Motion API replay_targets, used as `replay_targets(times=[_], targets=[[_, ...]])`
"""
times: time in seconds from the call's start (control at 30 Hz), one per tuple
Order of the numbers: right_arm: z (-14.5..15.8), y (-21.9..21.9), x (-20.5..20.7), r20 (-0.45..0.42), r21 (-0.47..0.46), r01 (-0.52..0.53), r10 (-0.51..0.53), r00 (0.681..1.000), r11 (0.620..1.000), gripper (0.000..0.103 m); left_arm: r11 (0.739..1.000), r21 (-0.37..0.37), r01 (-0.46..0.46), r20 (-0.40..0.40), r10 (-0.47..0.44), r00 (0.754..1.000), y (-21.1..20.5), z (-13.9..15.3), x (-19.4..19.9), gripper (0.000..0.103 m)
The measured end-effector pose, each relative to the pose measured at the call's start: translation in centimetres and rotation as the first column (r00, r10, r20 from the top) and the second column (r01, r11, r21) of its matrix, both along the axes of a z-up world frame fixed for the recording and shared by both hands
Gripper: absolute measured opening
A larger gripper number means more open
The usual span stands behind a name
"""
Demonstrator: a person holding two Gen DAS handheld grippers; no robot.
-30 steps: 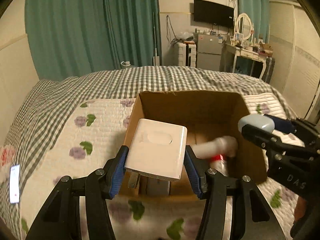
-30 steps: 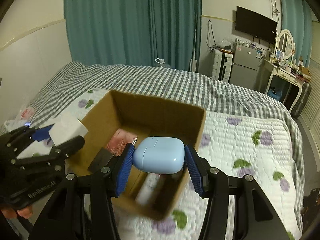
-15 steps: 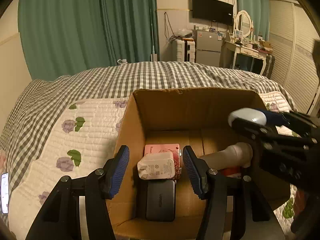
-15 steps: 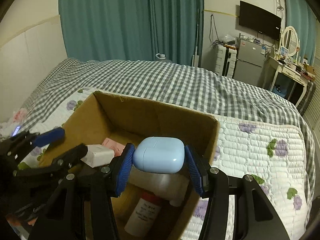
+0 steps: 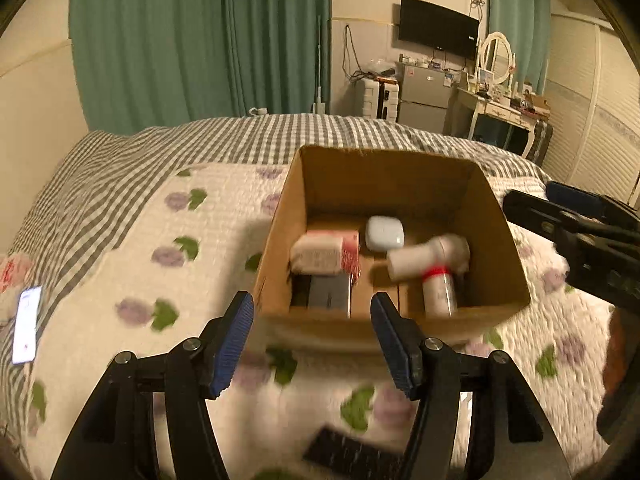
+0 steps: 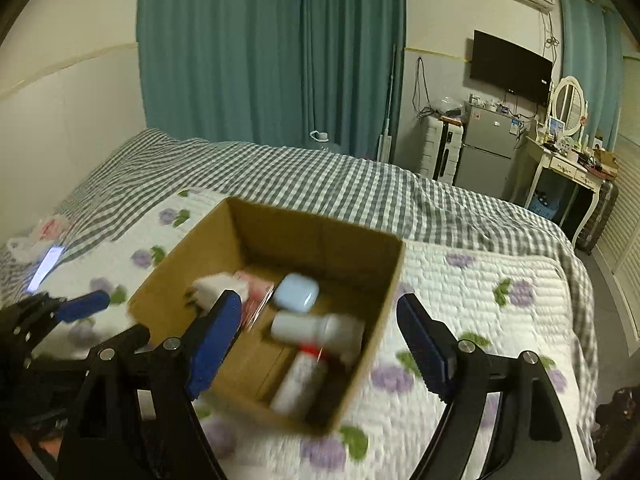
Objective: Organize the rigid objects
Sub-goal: 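Grasp the black remote control with the right gripper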
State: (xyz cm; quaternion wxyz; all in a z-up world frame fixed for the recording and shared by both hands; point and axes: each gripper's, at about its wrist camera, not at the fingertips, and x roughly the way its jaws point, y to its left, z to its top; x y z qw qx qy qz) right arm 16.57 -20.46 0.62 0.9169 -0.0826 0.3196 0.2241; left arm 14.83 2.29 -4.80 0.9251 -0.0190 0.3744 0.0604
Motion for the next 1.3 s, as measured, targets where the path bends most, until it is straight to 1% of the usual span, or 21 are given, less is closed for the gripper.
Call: replay_targets(times=[0.07, 0.17, 0.2, 0.27, 0.37, 0.4, 0.43, 0.47, 0.5, 0.53, 0.6, 0.67, 0.7, 0.8, 0.87, 1.0, 1.07, 1.1, 1.2, 1.23, 1.3], targets=[[-0.2, -0.1, -2.4, -0.015, -0.014, -0.032, 0.031, 0.999, 0.999, 0.080, 1.000, 0.002, -0.008, -0.005, 0.008, 1.000, 0.1, 0.1, -1.8, 0.064], [-1.5, 0.1, -5.2, -0.044, -0.019, -0.067, 0.066, 0.997, 0.998, 0.080, 1.000, 0.028, -0.012, -0.015, 0.013, 1.000, 0.1, 0.1, -3.9, 0.064], [-2.5, 0.3, -6.4, -0.067, -0.017, -0.086, 0.085, 0.994, 0.996, 0.080, 0.999, 0.039, -0.018, -0.018, 0.019, 1.000, 0.0, 0.0, -4.9, 0.064], [-4.4, 1.0, -7.8, -0.115, -0.037, -0.124, 0.119, 0.986, 0.992, 0.080, 0.999, 0.036, -0.019, -0.018, 0.020, 1.000, 0.1, -0.1, -6.1, 0.064], [-7.9, 2.5, -9.6, -0.216, -0.041, -0.180, 0.167, 0.962, 0.983, 0.080, 0.999, 0.047, -0.022, -0.026, 0.024, 0.999, 0.0, -0.8, -7.9, 0.064], [-8.7, 3.0, -10.0, -0.233, -0.045, -0.195, 0.180, 0.956, 0.980, 0.079, 0.998, 0.053, -0.027, -0.035, 0.028, 0.999, -0.1, -1.2, -8.4, 0.064], [-9.2, 3.4, -10.3, -0.243, -0.051, -0.212, 0.194, 0.950, 0.976, 0.075, 0.998, 0.055, -0.034, -0.046, 0.037, 0.998, 0.0, -1.7, -8.9, 0.064], [-9.8, 4.0, -10.7, -0.253, -0.057, -0.229, 0.207, 0.945, 0.972, 0.066, 0.998, 0.055, -0.044, -0.059, 0.047, 0.997, 0.1, -2.2, -9.2, 0.064], [-10.4, 4.7, -11.0, -0.273, -0.060, -0.254, 0.228, 0.935, 0.965, 0.063, 0.997, 0.062, -0.052, -0.070, 0.056, 0.996, 0.2, -2.7, -9.3, 0.064], [-10.8, 5.3, -11.1, -0.290, -0.055, -0.274, 0.247, 0.925, 0.960, 0.060, 0.996, 0.073, -0.057, -0.081, 0.063, 0.995, 0.3, -3.2, -9.5, 0.064], [-11.9, 6.3, -11.5, -0.314, -0.047, -0.309, 0.280, 0.907, 0.950, 0.059, 0.996, 0.066, -0.062, -0.097, 0.069, 0.993, 0.7, -3.7, -9.6, 0.064], [-13.4, 7.4, -11.7, -0.344, -0.074, -0.332, 0.288, 0.894, 0.940, 0.051, 0.996, 0.045, -0.079, -0.100, 0.083, 0.992, 1.3, -3.9, -9.7, 0.064], [-13.8, 7.7, -11.5, -0.339, -0.093, -0.330, 0.282, 0.898, 0.939, 0.051, 0.996, 0.041, -0.085, -0.099, 0.089, 0.991, 1.5, -3.9, -9.7, 0.064], [-14.3, 8.2, -10.9, -0.338, -0.105, -0.321, 0.270, 0.902, 0.941, 0.051, 0.994, 0.033, -0.109, -0.103, 0.112, 0.988, 2.1, -4.1, -9.7, 0.064], [-14.9, 8.4, -10.1, -0.349, -0.125, -0.300, 0.241, 0.905, 0.946, 0.045, 0.993, 0.032, -0.117, -0.110, 0.120, 0.987, 2.2, -4.2, -9.6, 0.064], [-15.0, 8.7, -9.5, -0.349, -0.124, -0.298, 0.239, 0.906, 0.946, 0.042, 0.991, 0.046, -0.128, -0.115, 0.133, 0.984, 2.2, -4.3, -9.5, 0.064], [-14.4, 8.3, -9.8, -0.331, -0.110, -0.298, 0.248, 0.911, 0.948, 0.035, 0.989, 0.055, -0.136, -0.117, 0.142, 0.983, 2.2, -4.3, -9.5, 0.064], [-13.9, 7.8, -9.8, -0.327, -0.098, -0.292, 0.246, 0.912, 0.951, 0.035, 0.988, 0.059, -0.145, -0.118, 0.151, 0.982, 2.2, -4.2, -9.4, 0.064], [-12.3, 6.1, -9.7, -0.318, -0.007, -0.263, 0.247, 0.915, 0.965, 0.033, 0.985, 0.060, -0.159, -0.115, 0.165, 0.980, 2.3, -3.9, -9.3, 0.064], [-11.7, 5.5, -9.7, -0.306, 0.003, -0.252, 0.241, 0.921, 0.968, 0.031, 0.985, 0.061, -0.162, -0.114, 0.168, 0.979, 2.3, -3.9, -9.3, 0.064], [-10.6, 4.5, -9.6, -0.283, 0.011, -0.232, 0.225, 0.932, 0.973, 0.023, 0.985, 0.064, -0.162, -0.119, 0.169, 0.978, 2.0, -3.9, -9.0, 0.064]])
